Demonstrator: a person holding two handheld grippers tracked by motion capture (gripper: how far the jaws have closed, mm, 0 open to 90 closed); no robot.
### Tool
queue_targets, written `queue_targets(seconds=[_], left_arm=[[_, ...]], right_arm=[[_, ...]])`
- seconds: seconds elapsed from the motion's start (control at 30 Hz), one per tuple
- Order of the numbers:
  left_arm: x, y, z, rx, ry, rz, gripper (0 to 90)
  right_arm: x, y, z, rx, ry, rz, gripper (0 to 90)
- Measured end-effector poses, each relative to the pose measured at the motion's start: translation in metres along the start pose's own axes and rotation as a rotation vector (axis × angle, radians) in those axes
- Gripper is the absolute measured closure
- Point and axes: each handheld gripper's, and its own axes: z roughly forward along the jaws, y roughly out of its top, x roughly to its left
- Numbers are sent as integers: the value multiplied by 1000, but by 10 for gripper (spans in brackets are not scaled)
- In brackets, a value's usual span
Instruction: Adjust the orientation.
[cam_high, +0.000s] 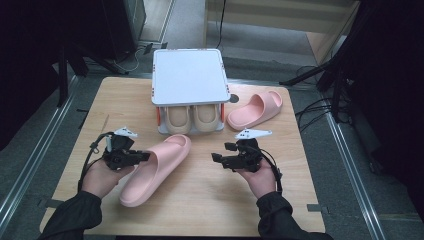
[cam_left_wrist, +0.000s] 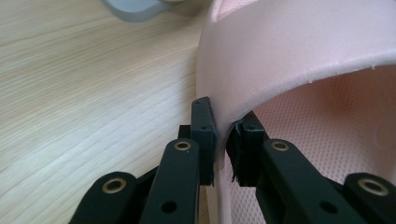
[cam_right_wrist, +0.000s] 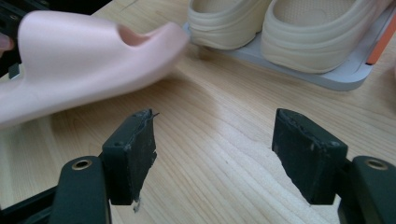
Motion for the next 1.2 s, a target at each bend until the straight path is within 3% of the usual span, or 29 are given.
queue_targets(seconds=[0.3, 0.47, 0.6, 0.7, 0.8, 0.9, 1.03, 1.13, 1.2], left_arm=[[-18, 13, 24, 46, -10, 64, 803], [-25, 18, 35, 68, -6, 92, 789], [-28, 19, 39, 77, -9, 100, 772], [-29, 19, 41, 78, -23, 106, 746], [-31, 17, 43, 106, -25, 127, 695], [-31, 17, 41, 104, -44, 128, 663], [-29, 16, 31, 62, -94, 122, 636], [-28, 14, 20, 45, -120, 149, 652], [-25, 13, 12, 23, -147, 138, 684]], right_arm=[[6, -8, 5, 33, 31, -31, 330], [6, -14, 8, 53, 21, -36, 325], [5, -15, 9, 34, 28, -33, 308], [4, -15, 10, 23, 1, -24, 312], [3, -16, 13, 31, 4, -16, 368], [6, -17, 19, 55, 2, -33, 420], [11, -20, 24, 70, -9, -61, 523], [12, -21, 24, 55, -11, -64, 600], [12, -21, 23, 38, -9, -62, 666]])
